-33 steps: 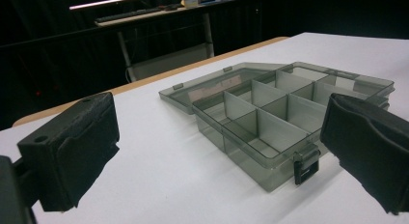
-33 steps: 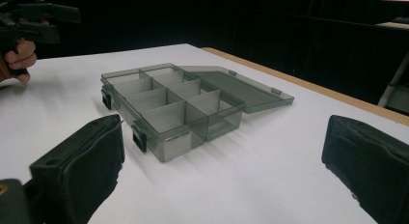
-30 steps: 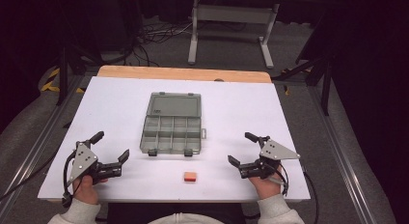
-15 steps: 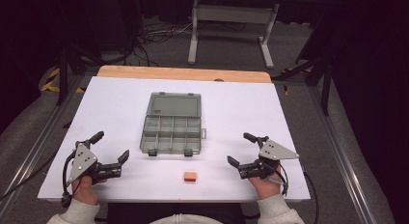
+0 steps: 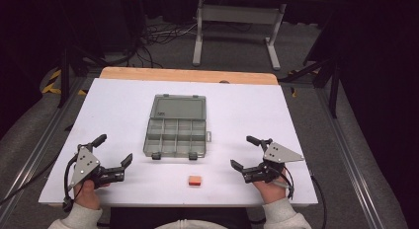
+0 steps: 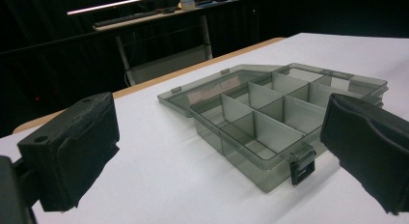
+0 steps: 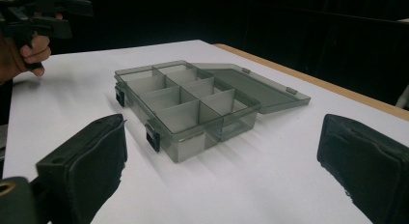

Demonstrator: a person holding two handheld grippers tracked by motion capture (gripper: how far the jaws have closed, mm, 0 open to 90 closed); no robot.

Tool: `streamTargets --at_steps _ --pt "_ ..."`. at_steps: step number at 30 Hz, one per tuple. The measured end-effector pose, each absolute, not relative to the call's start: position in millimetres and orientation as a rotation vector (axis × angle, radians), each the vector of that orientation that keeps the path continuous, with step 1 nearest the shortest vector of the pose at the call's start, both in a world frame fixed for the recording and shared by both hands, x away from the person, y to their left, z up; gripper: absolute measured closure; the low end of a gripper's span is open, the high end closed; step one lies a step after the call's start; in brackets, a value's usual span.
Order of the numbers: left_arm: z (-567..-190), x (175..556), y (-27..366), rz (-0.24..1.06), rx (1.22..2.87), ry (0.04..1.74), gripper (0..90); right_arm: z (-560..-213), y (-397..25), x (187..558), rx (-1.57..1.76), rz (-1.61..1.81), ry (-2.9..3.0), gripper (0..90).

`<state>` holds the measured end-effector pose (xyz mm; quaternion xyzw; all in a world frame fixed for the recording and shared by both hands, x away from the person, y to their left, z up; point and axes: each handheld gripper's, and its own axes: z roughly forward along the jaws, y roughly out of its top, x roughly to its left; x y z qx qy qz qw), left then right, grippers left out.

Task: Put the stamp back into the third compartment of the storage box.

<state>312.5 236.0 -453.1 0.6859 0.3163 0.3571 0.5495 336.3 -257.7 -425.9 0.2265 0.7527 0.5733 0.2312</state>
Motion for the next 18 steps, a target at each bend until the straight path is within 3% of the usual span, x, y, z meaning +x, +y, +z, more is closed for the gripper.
streamTargets --at_steps 18 --pt "-453 313 236 0.848 1.628 0.750 1.1 -409 -230 354 0.565 1.620 2.125 4.9"
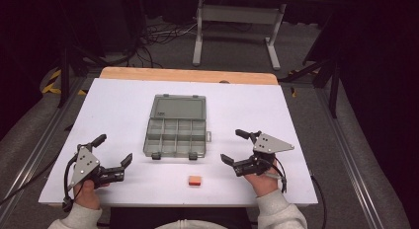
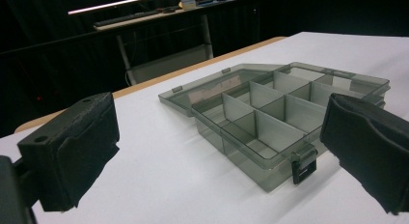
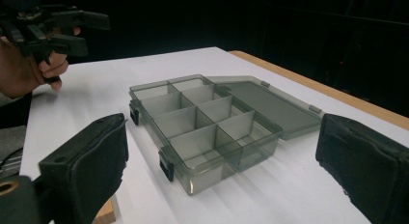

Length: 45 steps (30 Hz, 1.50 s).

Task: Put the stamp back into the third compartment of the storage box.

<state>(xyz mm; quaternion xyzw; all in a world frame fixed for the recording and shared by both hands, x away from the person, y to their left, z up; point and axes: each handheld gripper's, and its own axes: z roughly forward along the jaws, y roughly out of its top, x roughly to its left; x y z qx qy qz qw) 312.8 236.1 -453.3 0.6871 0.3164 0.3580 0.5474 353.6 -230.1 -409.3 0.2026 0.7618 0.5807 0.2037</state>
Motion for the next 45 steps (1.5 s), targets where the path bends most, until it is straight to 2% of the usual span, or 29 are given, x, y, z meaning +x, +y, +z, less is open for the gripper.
streamTargets --at_steps 19,45 --pt "-453 313 236 0.851 1.626 0.749 1.1 -401 -188 368 0.475 1.639 2.224 5.1" --pt "-454 313 236 0.852 1.630 0.749 1.1 -400 -152 381 0.397 1.662 2.363 11.8"
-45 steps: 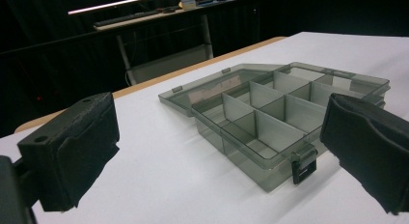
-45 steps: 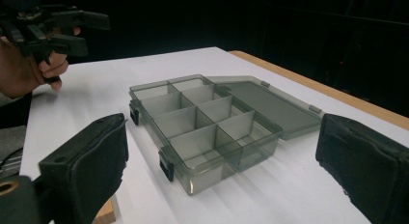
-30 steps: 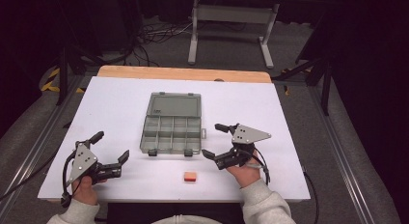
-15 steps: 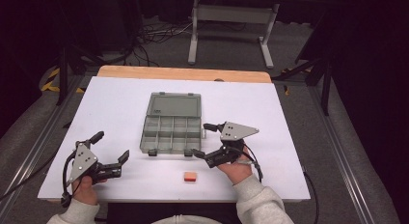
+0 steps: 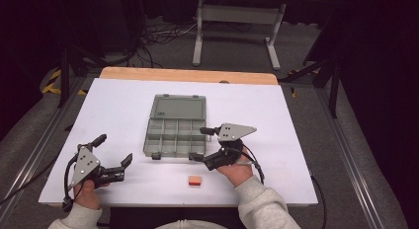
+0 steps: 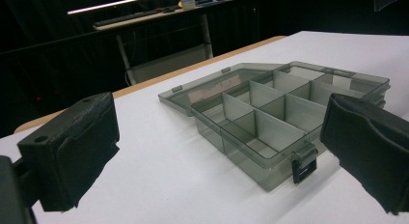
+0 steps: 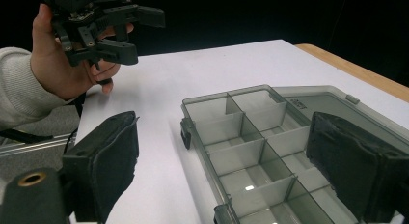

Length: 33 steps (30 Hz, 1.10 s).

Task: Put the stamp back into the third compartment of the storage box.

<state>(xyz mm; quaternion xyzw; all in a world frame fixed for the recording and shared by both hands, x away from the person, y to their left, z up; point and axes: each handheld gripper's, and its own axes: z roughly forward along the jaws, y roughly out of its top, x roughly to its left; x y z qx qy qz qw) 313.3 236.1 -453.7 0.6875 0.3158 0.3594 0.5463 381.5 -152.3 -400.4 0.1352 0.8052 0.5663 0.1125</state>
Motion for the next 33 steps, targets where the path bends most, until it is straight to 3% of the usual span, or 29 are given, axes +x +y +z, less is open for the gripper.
streamTargets --at_steps 14,33 --pt "-454 313 236 0.851 1.628 0.751 1.1 -401 -143 384 0.352 1.562 2.520 20.3" --pt "-454 313 236 0.848 1.634 0.745 1.2 -404 -134 386 0.318 1.330 2.762 24.4"
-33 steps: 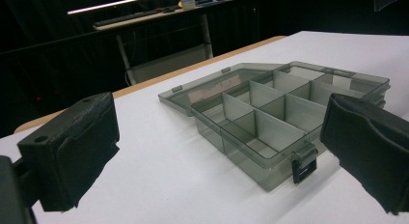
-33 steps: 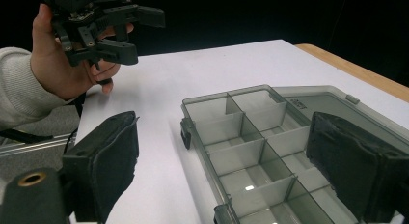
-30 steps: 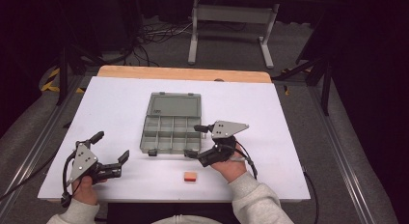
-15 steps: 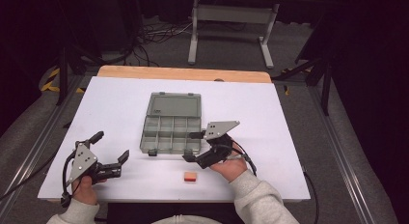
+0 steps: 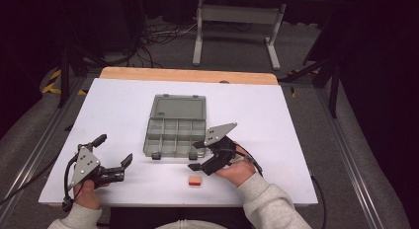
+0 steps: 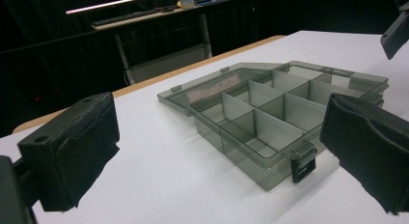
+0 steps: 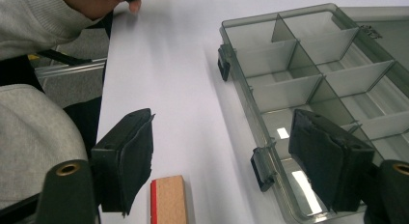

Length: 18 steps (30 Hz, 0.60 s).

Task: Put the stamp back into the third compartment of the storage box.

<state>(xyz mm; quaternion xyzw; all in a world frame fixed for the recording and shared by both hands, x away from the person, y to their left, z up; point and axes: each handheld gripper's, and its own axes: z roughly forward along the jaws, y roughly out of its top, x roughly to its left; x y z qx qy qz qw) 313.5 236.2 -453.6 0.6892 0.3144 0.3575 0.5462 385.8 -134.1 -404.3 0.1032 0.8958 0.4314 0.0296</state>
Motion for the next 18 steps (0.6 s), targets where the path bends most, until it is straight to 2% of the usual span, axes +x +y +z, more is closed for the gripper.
streamTargets --at_steps 18 --pt "-454.3 314.0 235.7 0.842 1.639 0.744 1.2 -406.3 -124.9 381.7 0.281 1.159 2.863 24.2"
